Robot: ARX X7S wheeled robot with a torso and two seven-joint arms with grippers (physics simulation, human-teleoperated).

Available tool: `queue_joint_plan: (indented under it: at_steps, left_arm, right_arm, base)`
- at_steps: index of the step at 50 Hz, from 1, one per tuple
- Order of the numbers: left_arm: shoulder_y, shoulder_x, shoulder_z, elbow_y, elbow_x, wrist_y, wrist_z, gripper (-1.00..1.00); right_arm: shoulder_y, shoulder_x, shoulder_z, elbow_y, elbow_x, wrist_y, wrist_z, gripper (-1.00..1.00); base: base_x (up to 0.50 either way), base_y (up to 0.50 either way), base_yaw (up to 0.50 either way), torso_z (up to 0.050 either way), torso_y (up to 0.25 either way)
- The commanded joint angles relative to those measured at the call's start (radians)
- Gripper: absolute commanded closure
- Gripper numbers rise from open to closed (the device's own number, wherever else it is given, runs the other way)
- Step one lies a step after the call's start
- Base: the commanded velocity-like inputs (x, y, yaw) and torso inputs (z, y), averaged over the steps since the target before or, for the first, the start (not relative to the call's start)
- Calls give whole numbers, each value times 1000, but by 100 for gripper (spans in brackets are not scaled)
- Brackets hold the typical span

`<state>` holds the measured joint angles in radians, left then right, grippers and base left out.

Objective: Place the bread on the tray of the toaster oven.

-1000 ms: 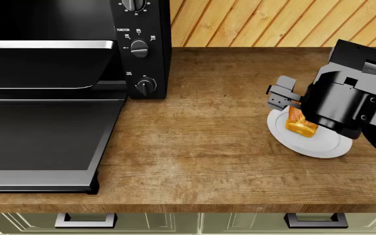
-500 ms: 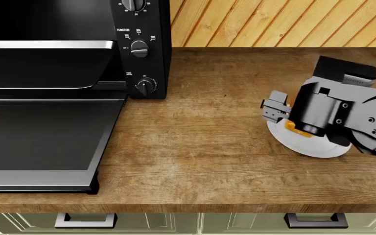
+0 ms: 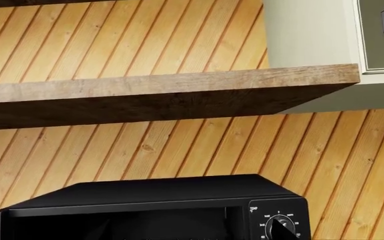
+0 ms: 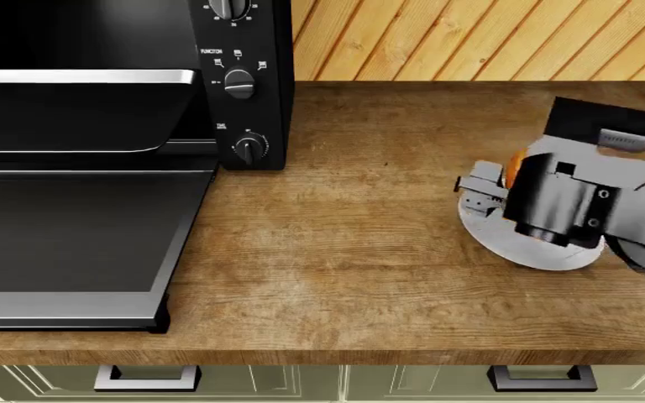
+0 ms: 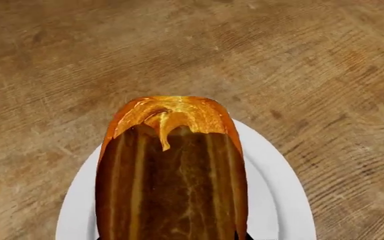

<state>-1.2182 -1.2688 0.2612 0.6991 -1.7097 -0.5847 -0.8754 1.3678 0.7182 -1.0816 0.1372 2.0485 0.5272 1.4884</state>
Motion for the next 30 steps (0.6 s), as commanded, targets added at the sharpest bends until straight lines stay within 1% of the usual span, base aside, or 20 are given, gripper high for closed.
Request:
queue_joint_plan:
  at_steps: [1, 6, 10, 11, 12, 13, 14, 15, 16, 18, 20, 22, 23, 24, 25, 27, 30]
  left_arm:
    - [5, -6, -9, 4, -11, 5, -4, -100]
    - [-34, 11, 4, 1, -22, -21, -18, -100]
    - [-90, 19, 13, 2, -50, -55, -36, -100]
    - [-88, 13, 10, 4, -55, -54, -37, -100]
    - [-86, 6, 6, 6, -60, -53, -38, -100]
    - [-85, 1, 3, 6, -64, -51, -40, -100]
    - [-91, -1, 1, 6, -69, -53, -41, -100]
    - [-99, 1, 1, 7, -74, -55, -44, -100]
    - [-105, 3, 3, 8, -74, -60, -48, -100]
    - [-125, 14, 13, 2, -79, -75, -55, -100]
    - [-161, 29, 23, -3, -91, -96, -64, -100]
    - [-176, 38, 29, -7, -93, -106, -68, -100]
    - [-184, 43, 32, -10, -94, -111, -69, -100]
    - [-189, 48, 35, -10, -94, -115, -71, -100]
    - [-190, 49, 36, -11, -95, -116, -72, -100]
    - [-200, 52, 40, -11, -100, -124, -77, -100]
    - [-214, 57, 46, -14, -107, -134, -83, -100]
  right_arm:
    - [177, 223, -35, -354, 89, -132, 81, 100]
    - [269, 300, -98, -454, 129, -192, 78, 100]
    - [322, 318, -101, -491, 102, -77, -23, 100]
    - [342, 316, -108, -500, 76, -17, -67, 100]
    - [347, 328, -98, -540, -47, 10, -193, 100]
    - [338, 348, -89, -570, -109, -5, -229, 100]
    - [364, 349, -103, -590, -171, 60, -257, 100]
    - [362, 360, -94, -595, -146, 53, -280, 100]
    - [375, 362, -94, -609, -183, 69, -288, 100]
    - [404, 373, -72, -646, -250, 88, -389, 100]
    - [419, 374, -71, -654, -278, 114, -438, 100]
    - [412, 378, -67, -662, -305, 107, -491, 100]
    - [404, 379, -69, -673, -338, 108, -550, 100]
    - [401, 379, -81, -680, -396, 124, -576, 100]
    - [389, 383, -76, -673, -405, 103, -589, 100]
    - [379, 386, -77, -665, -470, 86, -666, 100]
    - [376, 369, -88, -622, -536, 90, -713, 100]
  base:
    - [0, 0, 0, 0, 0]
    - [0, 0, 0, 0, 0]
    - [0, 0, 0, 0, 0]
    - [0, 0, 0, 0, 0]
    - [0, 0, 0, 0, 0]
    - [0, 0, 0, 0, 0]
    - [0, 0, 0, 0, 0]
    - [0, 0, 0, 0, 0]
    - [0, 0, 0, 0, 0]
    - [0, 0, 0, 0, 0]
    - [0, 0, 0, 0, 0]
    - [0, 0, 0, 0, 0]
    - [0, 0, 0, 0, 0]
    - [0, 0, 0, 0, 0]
    - [0, 0, 0, 0, 0]
    - [0, 0, 0, 0, 0]
    - [0, 0, 0, 0, 0]
